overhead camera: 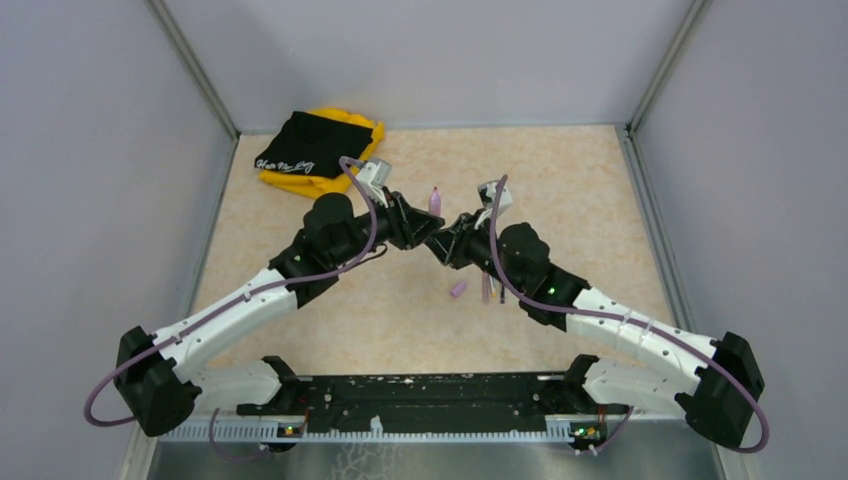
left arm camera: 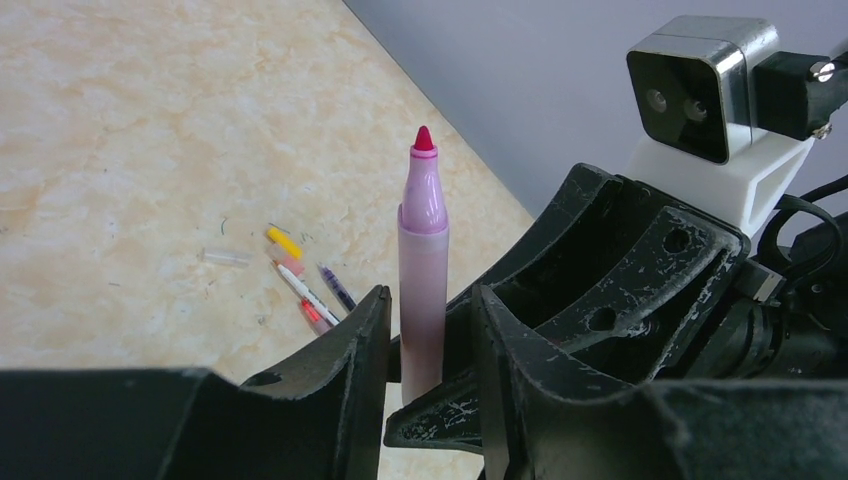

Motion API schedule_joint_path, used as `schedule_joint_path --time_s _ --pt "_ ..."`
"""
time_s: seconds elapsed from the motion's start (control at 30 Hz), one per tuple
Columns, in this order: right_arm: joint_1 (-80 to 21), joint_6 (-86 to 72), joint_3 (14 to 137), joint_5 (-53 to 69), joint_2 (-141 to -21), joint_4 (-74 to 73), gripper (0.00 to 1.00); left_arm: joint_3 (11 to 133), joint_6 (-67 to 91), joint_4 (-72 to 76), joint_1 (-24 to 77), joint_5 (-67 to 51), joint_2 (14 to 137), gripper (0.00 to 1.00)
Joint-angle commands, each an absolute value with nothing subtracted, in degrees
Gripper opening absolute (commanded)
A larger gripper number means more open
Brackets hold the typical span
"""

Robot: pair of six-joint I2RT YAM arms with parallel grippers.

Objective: Insert the pens into the pen caps

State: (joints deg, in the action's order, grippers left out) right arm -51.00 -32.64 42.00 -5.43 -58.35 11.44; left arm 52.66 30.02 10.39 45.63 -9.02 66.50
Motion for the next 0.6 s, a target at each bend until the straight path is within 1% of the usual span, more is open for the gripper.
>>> schedule_joint_path --time_s 0.0,0.2,0.23,0.33,0.43,0.57 --pt "-51.42 -33.17 43.5 -3.96 -57.85 15.99 0.13 52.04 29.79 13.14 45.92 -10.75 67.44 0.39" --pt "-51.43 -33.62 42.97 -4.58 -56.82 16.53 0.14 51.65 29.66 12.91 45.89 -11.15 67.68 0.24" --pt "-51.42 -33.56 42.79 -4.88 -56.6 16.68 0.14 51.52 29.42 12.86 45.88 -11.05 67.72 0.2" --pt "-51.44 -33.29 42.14 -6.27 -55.89 16.63 0.18 51.73 28.75 12.49 45.9 -10.62 68.14 0.1" --pt "-51.42 -32.73 41.82 -8.28 -55.11 14.98 0.29 52.98 27.06 10.28 45.8 -9.28 68.5 0.0" --pt "-51.42 -32.74 42.05 -11.41 -53.45 9.79 0.51 54.13 24.03 6.34 45.48 -6.67 67.38 0.0"
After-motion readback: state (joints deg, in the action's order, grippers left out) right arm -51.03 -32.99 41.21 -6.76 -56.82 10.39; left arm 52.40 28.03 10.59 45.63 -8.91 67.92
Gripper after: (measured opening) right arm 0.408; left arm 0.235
